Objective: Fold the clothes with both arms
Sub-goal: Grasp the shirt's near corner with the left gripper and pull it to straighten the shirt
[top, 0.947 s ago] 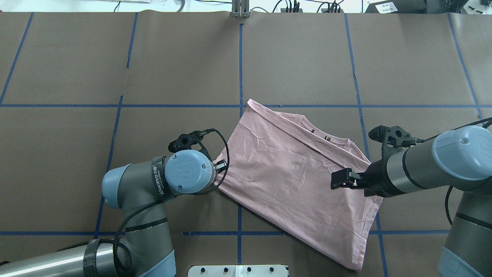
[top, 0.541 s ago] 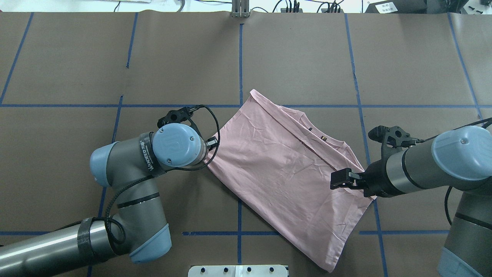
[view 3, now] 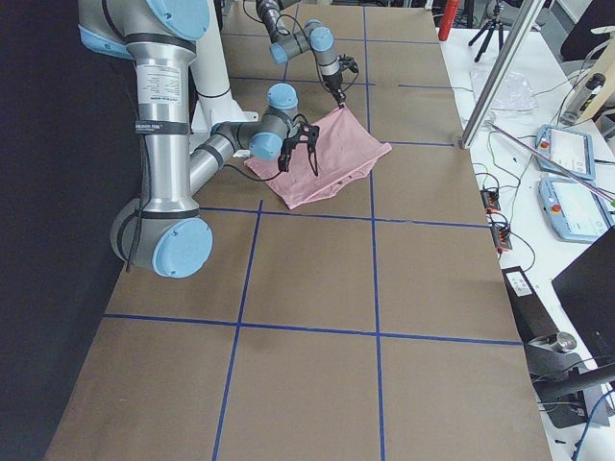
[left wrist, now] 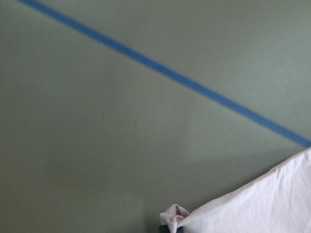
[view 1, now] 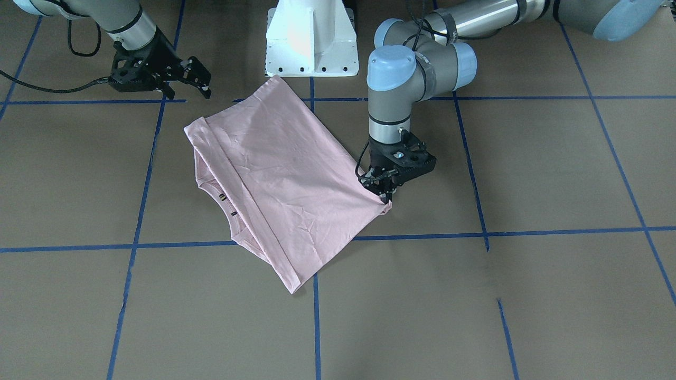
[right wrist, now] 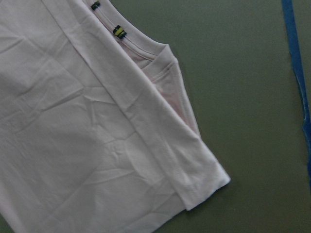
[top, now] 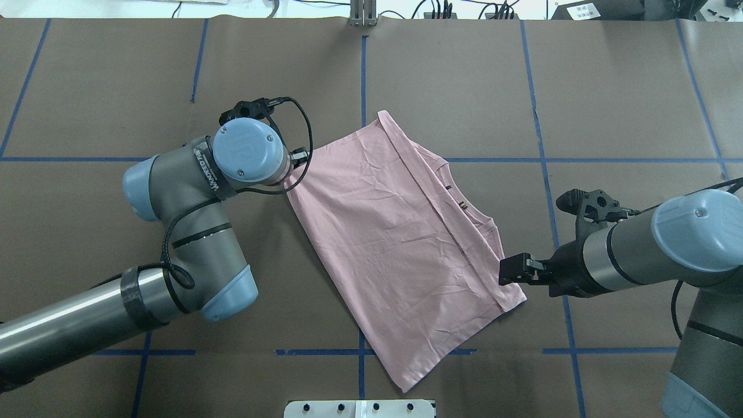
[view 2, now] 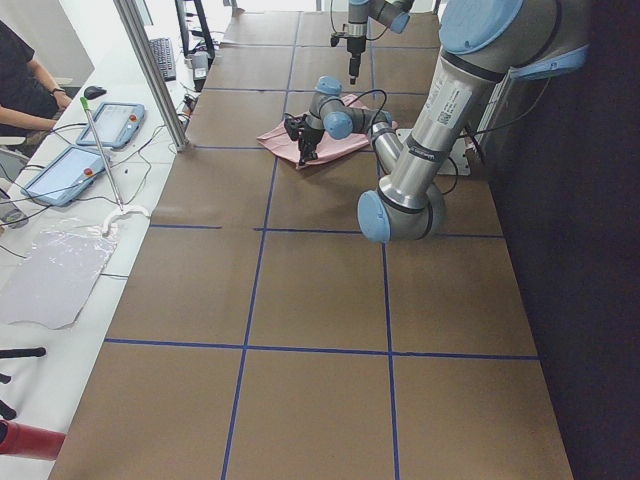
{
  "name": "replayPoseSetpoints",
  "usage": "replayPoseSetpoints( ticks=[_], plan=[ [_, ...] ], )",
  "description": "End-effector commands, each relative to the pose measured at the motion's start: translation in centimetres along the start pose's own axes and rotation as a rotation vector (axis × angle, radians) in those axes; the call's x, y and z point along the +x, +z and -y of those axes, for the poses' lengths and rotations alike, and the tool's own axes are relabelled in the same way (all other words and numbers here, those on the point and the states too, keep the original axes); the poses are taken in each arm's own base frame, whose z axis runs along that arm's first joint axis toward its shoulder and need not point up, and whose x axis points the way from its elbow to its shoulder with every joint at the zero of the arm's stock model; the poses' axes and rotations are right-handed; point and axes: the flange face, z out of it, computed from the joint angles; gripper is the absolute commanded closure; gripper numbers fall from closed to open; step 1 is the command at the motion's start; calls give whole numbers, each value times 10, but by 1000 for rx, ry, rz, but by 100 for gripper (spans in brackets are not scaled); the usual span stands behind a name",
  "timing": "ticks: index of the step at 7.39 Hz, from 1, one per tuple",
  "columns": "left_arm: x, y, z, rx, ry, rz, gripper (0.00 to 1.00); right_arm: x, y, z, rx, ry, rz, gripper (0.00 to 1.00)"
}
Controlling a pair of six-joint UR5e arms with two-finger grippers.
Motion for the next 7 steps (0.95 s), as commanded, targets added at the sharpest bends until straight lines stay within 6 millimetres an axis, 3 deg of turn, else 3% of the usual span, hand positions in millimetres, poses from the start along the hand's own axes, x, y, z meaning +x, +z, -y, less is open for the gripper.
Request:
replayPoseSetpoints(
  ticks=[1, 2, 4, 6, 7],
  plan=[
    [20, 30, 70, 80, 70, -28, 100, 1, -1, 2, 5, 2, 0, 0],
    [41, 37, 82, 124, 113, -63, 100, 2, -4, 7, 16, 10, 1, 0],
    [70, 77, 94, 200, 182, -97, 100, 2, -5, 11, 39, 12, 2, 0],
    [67, 86, 102, 282, 198, -97, 100, -3, -6, 13, 58, 9, 7, 0],
    [64, 93, 103, 292, 198, -108, 48, -2, -7, 15, 73, 8, 6, 0]
  ],
)
